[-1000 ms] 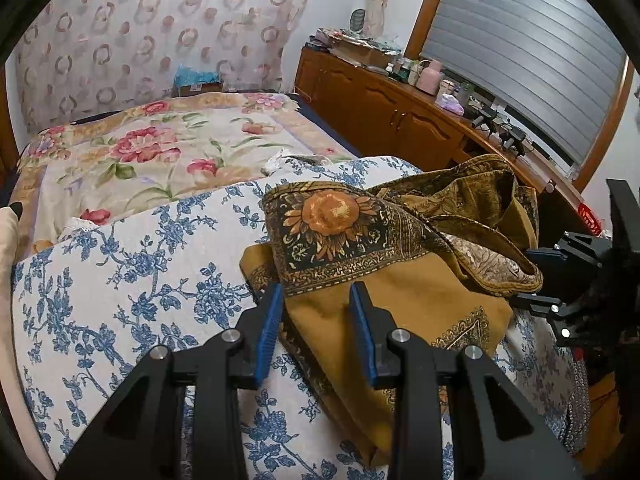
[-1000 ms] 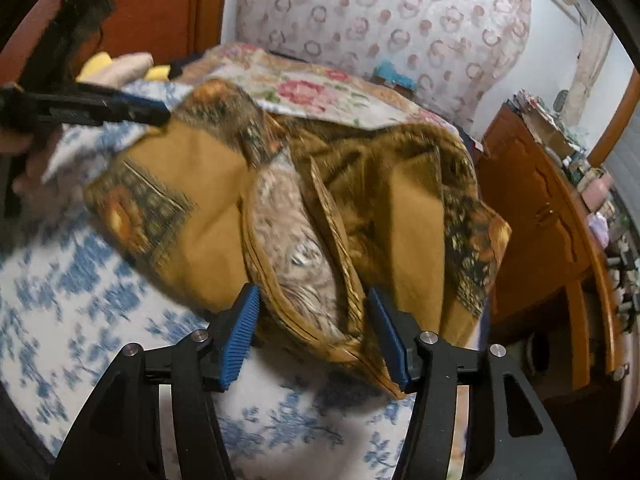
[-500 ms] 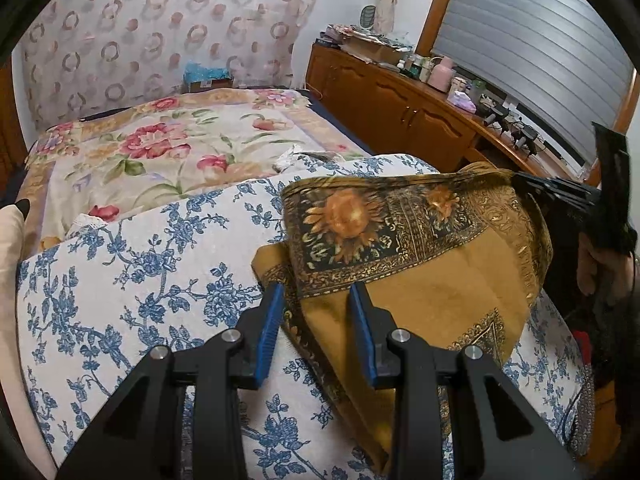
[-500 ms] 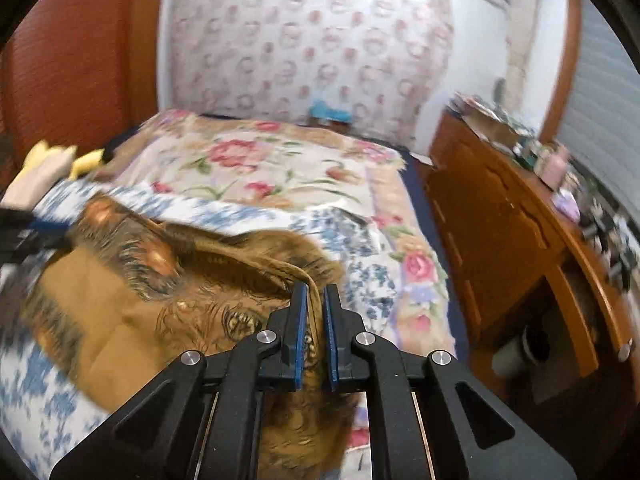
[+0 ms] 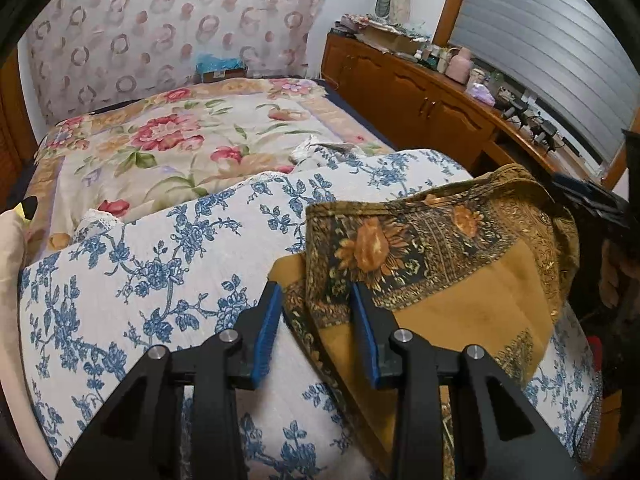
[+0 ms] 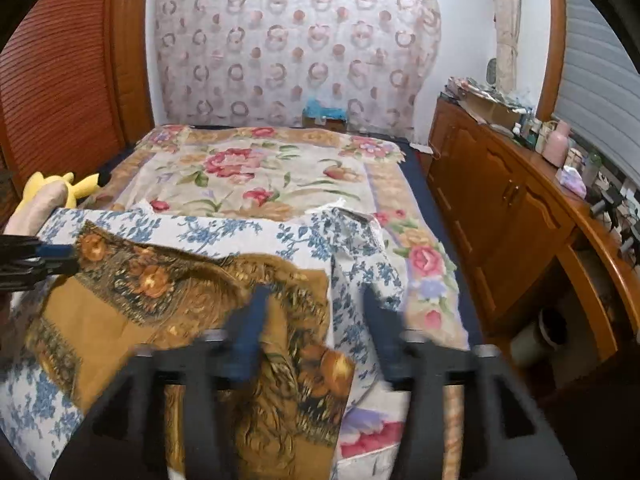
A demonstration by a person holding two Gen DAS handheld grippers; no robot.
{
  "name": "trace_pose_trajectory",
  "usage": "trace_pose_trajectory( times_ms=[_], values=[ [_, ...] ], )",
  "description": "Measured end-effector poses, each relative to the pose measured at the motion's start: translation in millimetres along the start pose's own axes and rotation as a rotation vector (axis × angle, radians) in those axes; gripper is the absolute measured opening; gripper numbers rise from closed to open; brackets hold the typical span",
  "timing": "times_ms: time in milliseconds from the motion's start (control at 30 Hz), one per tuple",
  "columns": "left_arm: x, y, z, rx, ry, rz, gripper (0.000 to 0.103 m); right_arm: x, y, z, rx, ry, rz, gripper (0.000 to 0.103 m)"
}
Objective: Fold small clothes
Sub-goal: 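Grasp the folded shirt bundle with both grippers and lift it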
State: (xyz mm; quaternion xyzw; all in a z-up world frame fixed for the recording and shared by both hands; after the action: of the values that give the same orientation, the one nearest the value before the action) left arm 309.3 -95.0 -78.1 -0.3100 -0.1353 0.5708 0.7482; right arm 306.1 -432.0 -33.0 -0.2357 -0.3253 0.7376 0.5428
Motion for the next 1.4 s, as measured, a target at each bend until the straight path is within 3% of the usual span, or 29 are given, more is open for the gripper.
trace_pose_trajectory(
  times_ms=[100,433,600,833,1000,1267,1400],
  values=[
    [1,1,-9,0.028,-0.002,0.005,0.036,1,11,-3,0.035,-0.013,-0.015,0.07],
    [1,4,-13,0.038,-0.004,0.01,0.037,-13,28,-30,0.112,-0.086,-0.101,0.071],
    [3,2,-14,0.035,0.003,0.023,0.037,-12,23,-15,0.065,-0.095,-0.104,0.072],
    [5,1,-14,0.032,0.002,0.026,0.037,-6,26,14,0.032,-0.086,-0.069,0.082],
    [5,1,-14,0.032,0.003,0.026,0.037,-8,42,-8,0.129,-0.105,-0.09,0.083],
    [6,1,-14,0.024,0.035,0.044,0.037,-2,35,-44,0.184,-0.252,-0.108,0.079],
    [9,1,-15,0.025,0.106,0.087,0.019,4,33,-49,0.193,-0.264,-0.077,0.072]
  ],
)
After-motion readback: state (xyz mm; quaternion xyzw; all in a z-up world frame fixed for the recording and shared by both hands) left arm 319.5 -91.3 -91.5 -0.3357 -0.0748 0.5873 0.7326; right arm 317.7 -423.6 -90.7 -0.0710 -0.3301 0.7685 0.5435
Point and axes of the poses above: each gripper's, at about its wrist camera, not at the fingertips, and z roughly against the way its jaws point, x to its left, y to its underside, the point moved 1 cm from there along -z, roughly the way its jaws point, and after that the axes turned 5 degrees about -y, right-handed, at the moved point
